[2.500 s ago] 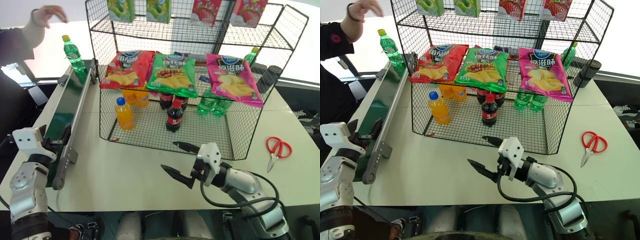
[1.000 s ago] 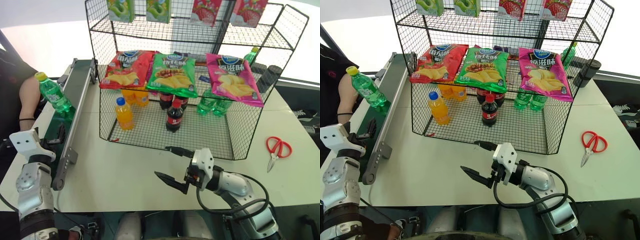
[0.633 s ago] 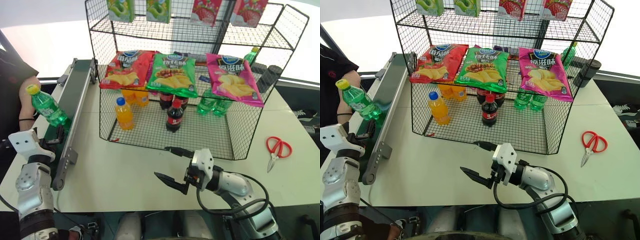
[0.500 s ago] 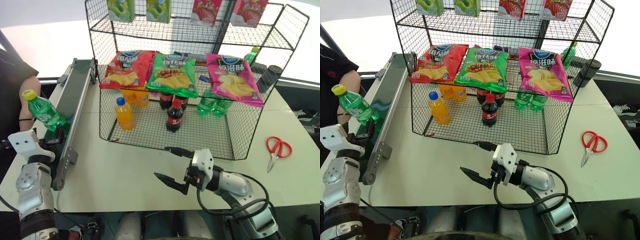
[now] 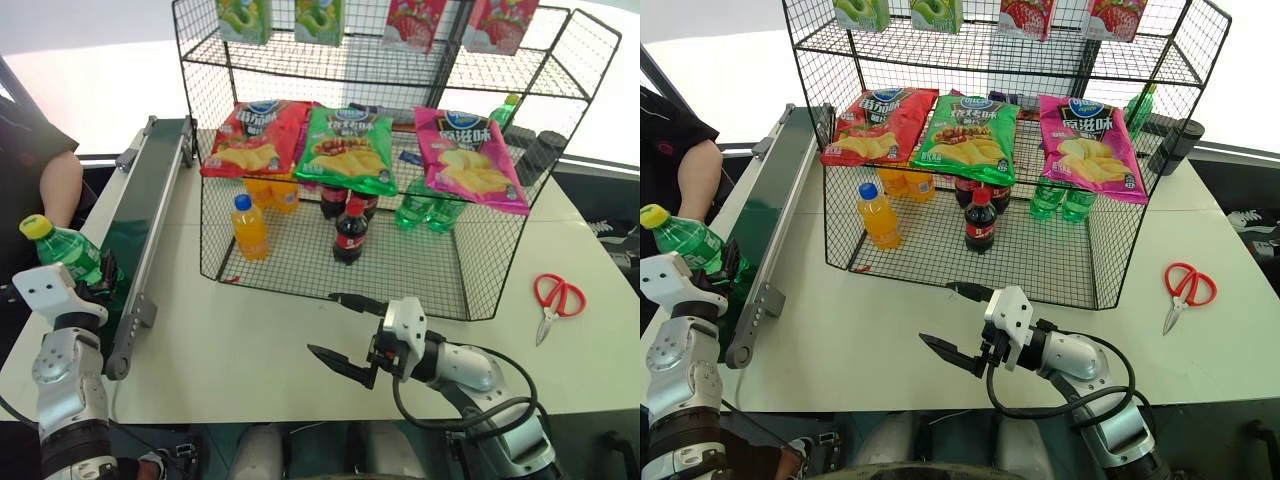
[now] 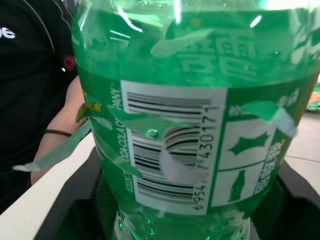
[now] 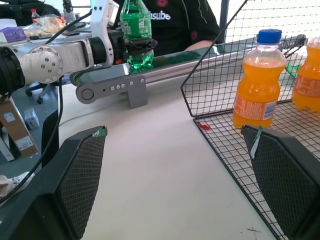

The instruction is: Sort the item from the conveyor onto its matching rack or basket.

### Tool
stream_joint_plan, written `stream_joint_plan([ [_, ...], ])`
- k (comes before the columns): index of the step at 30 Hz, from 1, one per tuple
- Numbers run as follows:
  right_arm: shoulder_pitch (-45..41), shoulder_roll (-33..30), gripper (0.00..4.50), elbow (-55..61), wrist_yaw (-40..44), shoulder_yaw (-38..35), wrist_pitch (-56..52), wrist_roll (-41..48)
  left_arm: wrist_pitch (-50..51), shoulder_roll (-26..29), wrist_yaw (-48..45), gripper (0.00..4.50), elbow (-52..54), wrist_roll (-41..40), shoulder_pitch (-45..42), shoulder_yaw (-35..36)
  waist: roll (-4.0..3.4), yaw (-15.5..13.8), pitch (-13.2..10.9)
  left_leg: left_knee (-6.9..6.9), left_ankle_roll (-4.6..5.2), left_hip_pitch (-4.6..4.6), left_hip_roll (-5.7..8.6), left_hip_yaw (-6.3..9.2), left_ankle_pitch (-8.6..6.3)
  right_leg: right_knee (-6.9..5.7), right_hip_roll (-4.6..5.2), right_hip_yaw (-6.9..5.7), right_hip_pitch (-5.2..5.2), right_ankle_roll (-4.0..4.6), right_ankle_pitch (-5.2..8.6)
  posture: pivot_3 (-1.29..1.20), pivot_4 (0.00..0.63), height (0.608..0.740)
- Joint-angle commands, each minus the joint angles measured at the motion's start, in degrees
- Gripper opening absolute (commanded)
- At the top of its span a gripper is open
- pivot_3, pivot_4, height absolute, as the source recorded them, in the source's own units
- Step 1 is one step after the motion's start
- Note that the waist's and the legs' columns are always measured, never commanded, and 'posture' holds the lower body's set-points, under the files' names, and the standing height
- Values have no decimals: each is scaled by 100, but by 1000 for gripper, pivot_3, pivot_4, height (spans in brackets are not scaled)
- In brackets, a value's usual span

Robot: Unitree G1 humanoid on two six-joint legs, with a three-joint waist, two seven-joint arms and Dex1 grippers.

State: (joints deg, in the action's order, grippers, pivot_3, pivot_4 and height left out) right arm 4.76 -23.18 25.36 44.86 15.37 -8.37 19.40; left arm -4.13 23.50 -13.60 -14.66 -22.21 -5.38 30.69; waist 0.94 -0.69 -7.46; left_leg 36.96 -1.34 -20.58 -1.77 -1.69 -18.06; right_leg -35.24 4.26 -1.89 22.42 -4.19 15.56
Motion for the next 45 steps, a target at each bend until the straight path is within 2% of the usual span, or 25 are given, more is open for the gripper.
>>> stream_joint_plan([
  [1, -50, 57, 4500, 191, -27, 41, 12, 64, -184, 54, -56, 2768, 102, -45, -46, 102, 0, 3, 0, 0, 0, 0, 2, 0, 0, 0, 2, 0, 0, 0, 0, 0, 150, 740],
  [8, -97, 2, 4500, 199, 9, -42, -31, 104, -45, 354, -564, 2768, 648, -440, -189, 145, 14, 21, -1, 0, 0, -12, 4, 0, 0, 2, 5, -1, 9, 0, 0, 0, 150, 740],
  [13, -159, -54, 4500, 140, -14, -195, -45, 112, 335, 751, -1162, 2768, 1303, -710, -199, -48, 21, 30, 1, 5, -4, -62, 6, 1, 3, 1, 7, -4, 50, 0, -2, 0, 150, 740],
  [19, -342, -109, 4500, 88, -72, -443, -98, 128, 1069, 866, -2268, 2768, 2375, -1281, 227, -713, 12, 74, -3, 5, -3, -69, 31, 1, 3, 4, 29, -4, 53, -2, -3, 0, 150, 740],
  [24, -518, -132, 4500, 224, -100, -578, -341, 319, 1406, 872, -2882, 2768, 2807, -1225, 346, -1488, 10, 148, -4, 6, -2, -69, 30, 3, 3, 3, 27, -7, 52, -2, -3, 0, 150, 740],
  [27, -703, -157, 4500, 146, -43, -711, -504, 495, 1412, 751, -3272, 2768, 2733, -958, 124, -2224, 5, 139, -7, 8, -1, -69, 31, 3, 4, 2, 26, -7, 50, -2, -3, 0, 150, 740],
  [33, -1123, -74, 4500, 255, -298, -700, -1018, 623, 980, 124, -3880, 2768, 1909, -250, -819, -3485, 1, 117, -9, 20, 2, -70, 39, 4, 4, 2, 22, -11, 42, -15, -10, 0, 150, 740],
  [40, -1235, 142, 4500, 548, -694, -557, -1415, 617, 492, -310, -4533, 2768, 1213, 91, -1352, -4067, -2, 133, -10, 27, 6, -71, 26, 6, 5, 0, -22, -13, 42, -25, -14, 0, 150, 740],
  [45, -1238, 185, 4500, 641, -845, -543, -1591, 666, 321, -466, -4772, 2768, 1043, 184, -1479, -4209, -2, 121, -10, 33, 6, -70, 8, 14, 4, -3, -60, -12, 40, -26, -14, 0, 150, 740],
])
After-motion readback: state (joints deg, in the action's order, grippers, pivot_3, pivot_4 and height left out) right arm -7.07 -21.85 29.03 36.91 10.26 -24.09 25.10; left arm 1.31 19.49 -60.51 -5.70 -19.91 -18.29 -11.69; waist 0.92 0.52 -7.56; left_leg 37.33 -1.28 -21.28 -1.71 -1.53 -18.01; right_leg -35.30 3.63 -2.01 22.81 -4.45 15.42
